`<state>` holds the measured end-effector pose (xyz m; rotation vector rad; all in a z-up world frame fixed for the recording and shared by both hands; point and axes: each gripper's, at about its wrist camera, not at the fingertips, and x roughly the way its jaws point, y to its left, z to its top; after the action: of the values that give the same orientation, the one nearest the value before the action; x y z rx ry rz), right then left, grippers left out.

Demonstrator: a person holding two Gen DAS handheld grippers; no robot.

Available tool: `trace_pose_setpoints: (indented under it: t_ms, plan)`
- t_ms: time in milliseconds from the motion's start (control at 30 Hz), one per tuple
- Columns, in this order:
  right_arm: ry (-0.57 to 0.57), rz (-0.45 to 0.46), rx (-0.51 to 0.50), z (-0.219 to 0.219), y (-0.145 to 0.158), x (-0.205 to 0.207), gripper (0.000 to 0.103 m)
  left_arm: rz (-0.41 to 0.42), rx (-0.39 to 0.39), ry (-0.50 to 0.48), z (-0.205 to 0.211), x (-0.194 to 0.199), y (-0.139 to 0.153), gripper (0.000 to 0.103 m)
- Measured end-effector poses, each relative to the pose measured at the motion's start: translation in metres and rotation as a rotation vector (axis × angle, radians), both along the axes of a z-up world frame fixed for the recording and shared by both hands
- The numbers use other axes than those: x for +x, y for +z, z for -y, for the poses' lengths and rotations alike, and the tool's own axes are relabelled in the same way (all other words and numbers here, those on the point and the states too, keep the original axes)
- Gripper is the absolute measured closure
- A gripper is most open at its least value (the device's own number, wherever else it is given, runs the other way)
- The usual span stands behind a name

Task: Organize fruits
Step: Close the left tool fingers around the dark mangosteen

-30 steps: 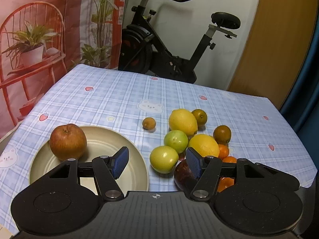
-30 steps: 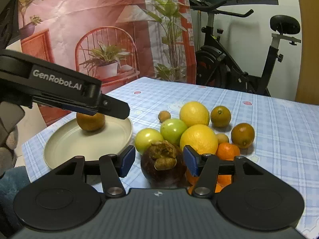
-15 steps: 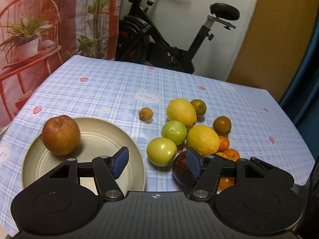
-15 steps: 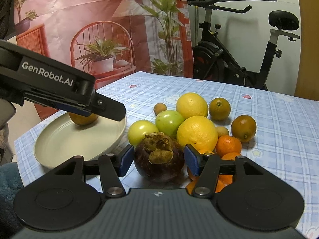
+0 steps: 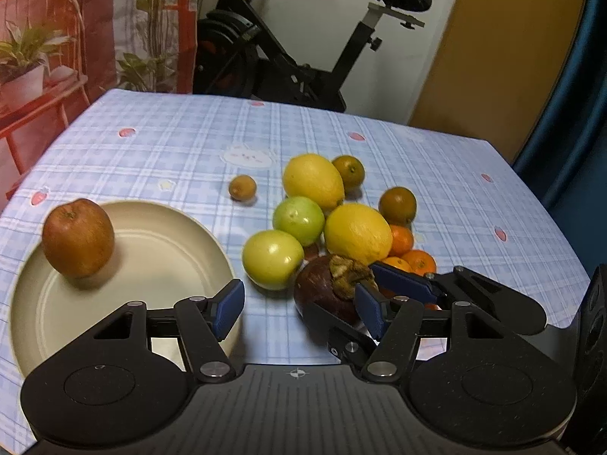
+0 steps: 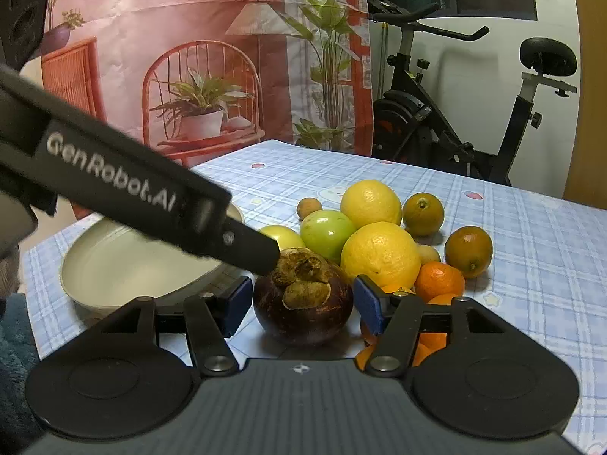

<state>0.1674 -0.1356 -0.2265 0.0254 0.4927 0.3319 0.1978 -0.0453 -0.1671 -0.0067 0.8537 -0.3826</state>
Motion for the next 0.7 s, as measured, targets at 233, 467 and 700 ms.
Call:
trace_pose_setpoints:
  t_ms: [233, 467, 700]
  plan:
    - [0.026, 0.004, 0.013, 0.002, 0.002, 0.000, 0.042, -0.002, -0.003, -0.049, 0.008, 0.004, -0.006, 0.036]
    - [0.034, 0.007, 0.027, 0.005, 0.002, 0.001, 0.042, -0.040, -0.007, -0.064, 0.013, 0.011, -0.016, 0.036]
    - [0.057, 0.009, 0.034, 0.002, 0.003, 0.001, 0.042, -0.061, 0.001, -0.072, 0.016, 0.015, -0.026, 0.036]
